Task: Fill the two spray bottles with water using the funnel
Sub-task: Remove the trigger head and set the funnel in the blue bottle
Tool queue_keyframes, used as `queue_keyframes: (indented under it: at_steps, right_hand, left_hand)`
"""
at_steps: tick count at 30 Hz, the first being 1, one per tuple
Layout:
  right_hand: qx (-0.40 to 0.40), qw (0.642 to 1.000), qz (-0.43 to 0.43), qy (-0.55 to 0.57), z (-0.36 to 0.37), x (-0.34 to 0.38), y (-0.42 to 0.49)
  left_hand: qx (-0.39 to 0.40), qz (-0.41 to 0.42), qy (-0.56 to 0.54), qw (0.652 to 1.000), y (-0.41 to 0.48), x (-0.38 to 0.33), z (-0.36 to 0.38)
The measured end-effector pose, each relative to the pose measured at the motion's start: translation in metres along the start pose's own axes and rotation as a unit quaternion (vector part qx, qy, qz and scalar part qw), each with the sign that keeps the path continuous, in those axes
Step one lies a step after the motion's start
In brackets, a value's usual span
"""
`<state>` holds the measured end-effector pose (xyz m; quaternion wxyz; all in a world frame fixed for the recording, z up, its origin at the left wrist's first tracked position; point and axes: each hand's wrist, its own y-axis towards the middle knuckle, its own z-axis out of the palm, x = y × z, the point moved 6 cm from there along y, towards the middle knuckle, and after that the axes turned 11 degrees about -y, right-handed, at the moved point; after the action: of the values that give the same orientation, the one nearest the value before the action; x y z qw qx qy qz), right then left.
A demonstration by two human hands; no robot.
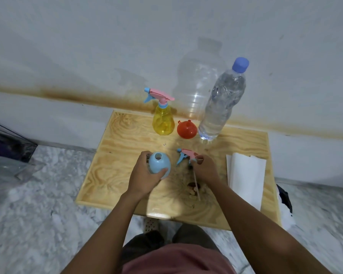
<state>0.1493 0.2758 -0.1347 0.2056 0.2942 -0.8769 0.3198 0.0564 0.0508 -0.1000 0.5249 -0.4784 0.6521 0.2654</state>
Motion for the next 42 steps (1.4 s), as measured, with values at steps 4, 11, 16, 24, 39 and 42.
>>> queue_keyframes:
  at_steps: [4, 11, 16, 24, 39, 42]
  right_hand:
    - [-0.049, 0.997, -0.032, -0.046, -0.014, 0.016, 0.007]
    - [-0.071, 0.994, -0.081, 0.025, -0.032, 0.09, 0.043]
    - [-0.061, 0.995, -0.025, 0.069, -0.024, 0.106, 0.065]
    - [-0.099, 0.994, 0.011, 0.055, -0.014, 0.101, 0.086]
    - [-0.207, 0.968, -0.1, 0.105, -0.055, 0.085, -0.012]
    - [-0.181, 0.968, -0.124, 0.125, -0.063, 0.093, -0.029]
  left_hand:
    - [0.009, -0.007, 0.008, 1.0, 0.003, -0.001, 0.0]
    - [0.029, -0.005, 0.018, 0.999, 0.008, -0.006, -0.002]
    - [0.036, -0.014, 0.011, 0.999, 0.009, -0.005, -0.002]
    - [0.047, -0.013, 0.004, 0.999, 0.009, -0.001, -0.001]
    - [0.002, -0.001, 0.071, 0.997, 0.0, -0.014, 0.001]
    - [-0.001, 0.023, 0.078, 0.997, -0.002, -0.017, 0.001]
